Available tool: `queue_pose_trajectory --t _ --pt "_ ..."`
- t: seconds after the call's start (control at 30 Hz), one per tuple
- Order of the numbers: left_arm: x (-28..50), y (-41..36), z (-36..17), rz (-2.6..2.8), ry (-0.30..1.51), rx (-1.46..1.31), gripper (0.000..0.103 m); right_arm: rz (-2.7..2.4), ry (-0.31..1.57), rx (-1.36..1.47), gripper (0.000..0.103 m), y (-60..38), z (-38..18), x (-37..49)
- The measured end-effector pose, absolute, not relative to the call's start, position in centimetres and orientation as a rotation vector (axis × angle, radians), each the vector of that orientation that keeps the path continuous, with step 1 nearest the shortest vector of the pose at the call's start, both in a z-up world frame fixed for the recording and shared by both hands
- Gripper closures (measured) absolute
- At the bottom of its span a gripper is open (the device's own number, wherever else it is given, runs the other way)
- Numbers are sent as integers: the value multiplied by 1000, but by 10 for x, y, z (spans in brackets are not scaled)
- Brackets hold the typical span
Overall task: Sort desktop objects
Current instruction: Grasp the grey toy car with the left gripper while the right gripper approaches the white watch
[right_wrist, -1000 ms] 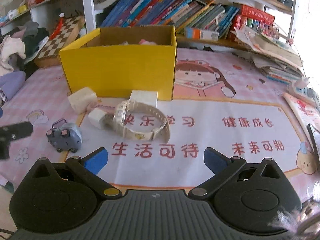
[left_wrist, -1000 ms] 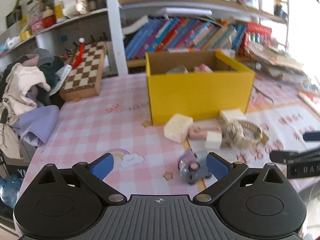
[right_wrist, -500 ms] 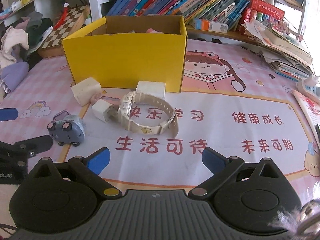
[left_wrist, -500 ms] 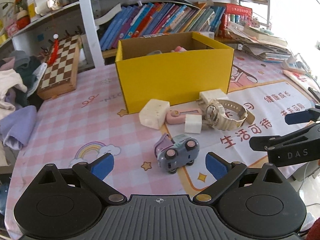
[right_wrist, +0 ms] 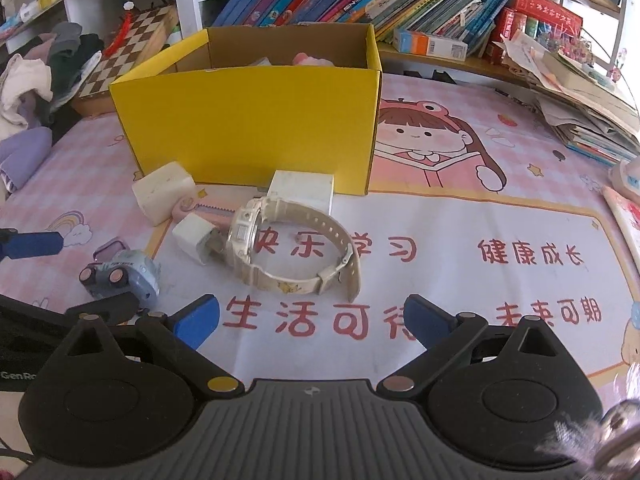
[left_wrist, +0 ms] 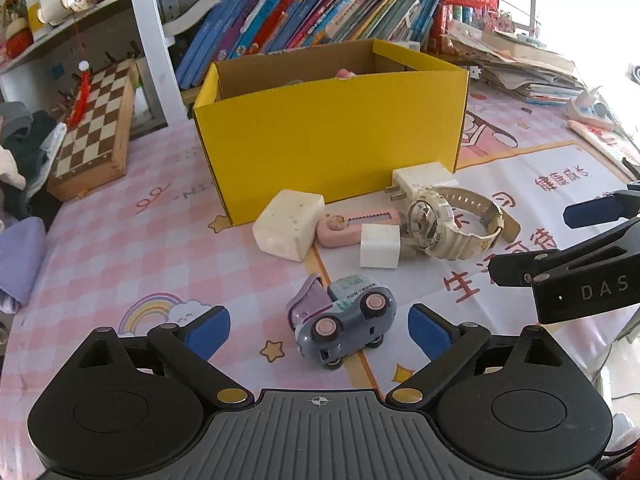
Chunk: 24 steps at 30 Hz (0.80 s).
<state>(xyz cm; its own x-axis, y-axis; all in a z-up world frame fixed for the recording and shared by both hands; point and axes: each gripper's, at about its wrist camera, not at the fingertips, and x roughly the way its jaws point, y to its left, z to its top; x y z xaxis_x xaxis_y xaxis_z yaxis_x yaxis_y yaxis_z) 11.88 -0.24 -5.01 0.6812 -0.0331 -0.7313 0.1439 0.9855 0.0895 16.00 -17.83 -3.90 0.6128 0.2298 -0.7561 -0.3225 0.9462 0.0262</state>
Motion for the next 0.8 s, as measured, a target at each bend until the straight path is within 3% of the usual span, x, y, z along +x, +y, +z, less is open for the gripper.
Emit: queue_pose_trajectory --t 0.37,0.5,0.8 --pt "132 -2 -63 -124 861 119 19 352 881 -105 2 -177 -42 179" --pt "134 -2 -68 -153 898 100 37 367 895 -93 1 -174 -45 186" --pt "130 10 -59 -143 872 48 39 363 924 -36 1 -173 -50 202"
